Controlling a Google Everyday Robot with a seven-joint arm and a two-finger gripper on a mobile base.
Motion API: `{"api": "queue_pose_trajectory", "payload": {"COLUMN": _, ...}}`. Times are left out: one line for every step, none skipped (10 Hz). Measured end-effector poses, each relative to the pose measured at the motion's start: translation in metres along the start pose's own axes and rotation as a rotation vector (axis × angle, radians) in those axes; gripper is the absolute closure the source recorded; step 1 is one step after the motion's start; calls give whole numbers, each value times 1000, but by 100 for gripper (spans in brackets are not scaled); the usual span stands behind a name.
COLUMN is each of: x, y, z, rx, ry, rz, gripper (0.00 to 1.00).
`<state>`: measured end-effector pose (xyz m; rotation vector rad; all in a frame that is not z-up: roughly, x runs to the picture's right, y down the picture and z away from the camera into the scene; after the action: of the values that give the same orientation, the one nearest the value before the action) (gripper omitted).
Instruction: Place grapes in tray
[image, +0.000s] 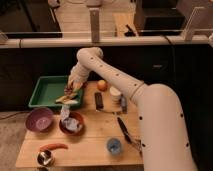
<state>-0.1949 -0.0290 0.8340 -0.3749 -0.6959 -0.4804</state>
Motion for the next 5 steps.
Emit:
{"api": "queue_pose_trajectory", "payload": {"x": 7, "y": -3, "z": -1, "rx": 57, "ry": 48, "rz": 14, "gripper": 100}}
{"api": "queue_pose_trajectory", "payload": {"x": 13, "y": -9, "z": -2, "rx": 117, "ry": 114, "rz": -7, "gripper": 100}}
{"api": "queue_pose_trajectory", "payload": {"x": 12, "y": -16, "z": -2, "rx": 133, "ry": 150, "rz": -29, "gripper": 100}}
{"api": "queue_pose_trajectory", "payload": {"x": 10, "y": -22, "z": 3, "rx": 135, "ry": 169, "rz": -55, "gripper": 100}}
{"api": "queue_pose_trajectory", "payload": {"x": 9, "y": -34, "z": 9, "rx": 156, "ry": 170, "rz": -106, "gripper": 100}}
